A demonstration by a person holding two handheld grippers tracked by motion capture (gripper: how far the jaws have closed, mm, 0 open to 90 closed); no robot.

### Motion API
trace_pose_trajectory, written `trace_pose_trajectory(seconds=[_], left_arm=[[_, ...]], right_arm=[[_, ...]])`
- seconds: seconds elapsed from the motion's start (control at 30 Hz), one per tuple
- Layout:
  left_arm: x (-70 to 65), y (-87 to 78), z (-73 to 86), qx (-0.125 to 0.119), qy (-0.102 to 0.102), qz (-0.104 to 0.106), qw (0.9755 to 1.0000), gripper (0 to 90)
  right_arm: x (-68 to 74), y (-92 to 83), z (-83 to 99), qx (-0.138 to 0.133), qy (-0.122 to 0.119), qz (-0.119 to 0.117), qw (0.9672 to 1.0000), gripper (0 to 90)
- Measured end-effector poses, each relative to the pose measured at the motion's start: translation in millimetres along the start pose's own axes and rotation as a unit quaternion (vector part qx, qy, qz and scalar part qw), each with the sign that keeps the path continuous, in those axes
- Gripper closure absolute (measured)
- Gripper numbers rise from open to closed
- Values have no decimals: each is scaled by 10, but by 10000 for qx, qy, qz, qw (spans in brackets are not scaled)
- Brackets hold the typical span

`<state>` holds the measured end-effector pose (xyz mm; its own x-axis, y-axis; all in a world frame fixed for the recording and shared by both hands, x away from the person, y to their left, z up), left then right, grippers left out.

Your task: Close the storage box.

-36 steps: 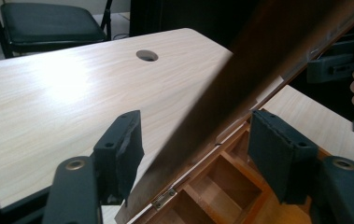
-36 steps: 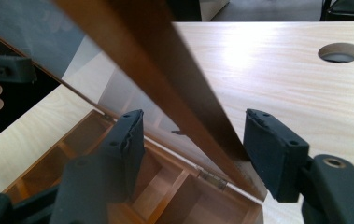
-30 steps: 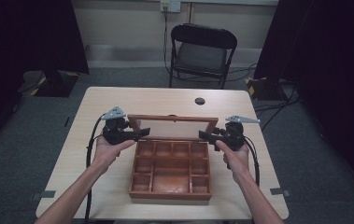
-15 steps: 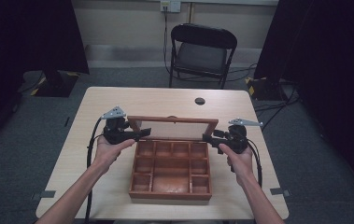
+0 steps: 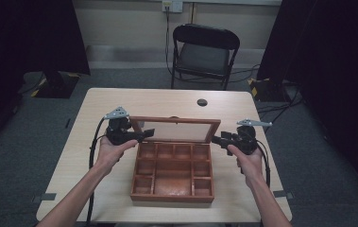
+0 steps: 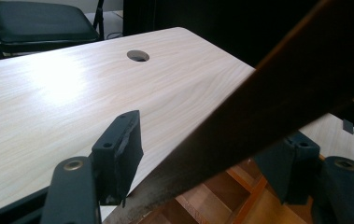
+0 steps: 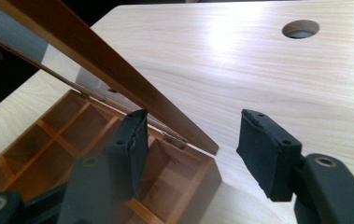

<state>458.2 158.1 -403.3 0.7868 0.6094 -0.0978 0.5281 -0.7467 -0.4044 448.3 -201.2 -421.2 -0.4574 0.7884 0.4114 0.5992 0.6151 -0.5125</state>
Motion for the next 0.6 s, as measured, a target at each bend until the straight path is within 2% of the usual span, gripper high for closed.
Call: trace_pose_trajectory(seconds=[0.13, 0.23, 0.4, 0.53, 0.6], left_arm=[[1, -10, -4, 2, -38, -47, 10000, 326], [0, -18, 4, 80, -72, -39, 9999, 248], [-12, -25, 5, 89, -31, -65, 9999, 251], [-42, -42, 12, 94, -15, -16, 10000, 251], [-64, -40, 13, 61, -59, 109, 9999, 239]], right_arm=[[-50, -45, 5, -16, 41, 18, 10000, 431], [-66, -79, 4, 15, 43, -12, 10000, 436], [-99, -117, -29, -52, 58, 62, 10000, 443], [-70, -156, -90, -172, 55, 94, 9998, 435], [-48, -162, -133, -196, 81, 26, 9998, 394]])
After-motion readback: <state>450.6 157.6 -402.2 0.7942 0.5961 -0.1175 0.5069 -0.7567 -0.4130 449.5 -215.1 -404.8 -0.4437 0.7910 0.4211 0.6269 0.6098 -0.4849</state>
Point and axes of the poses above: each handheld gripper's, and its own axes: y roughly forward along the jaws, z roughly out of its underside, x roughly to its left, the point moved 4 cm from there along y, roughly forward along the jaws, and after that the axes turned 8 degrees about y, right-handed, at the moved point
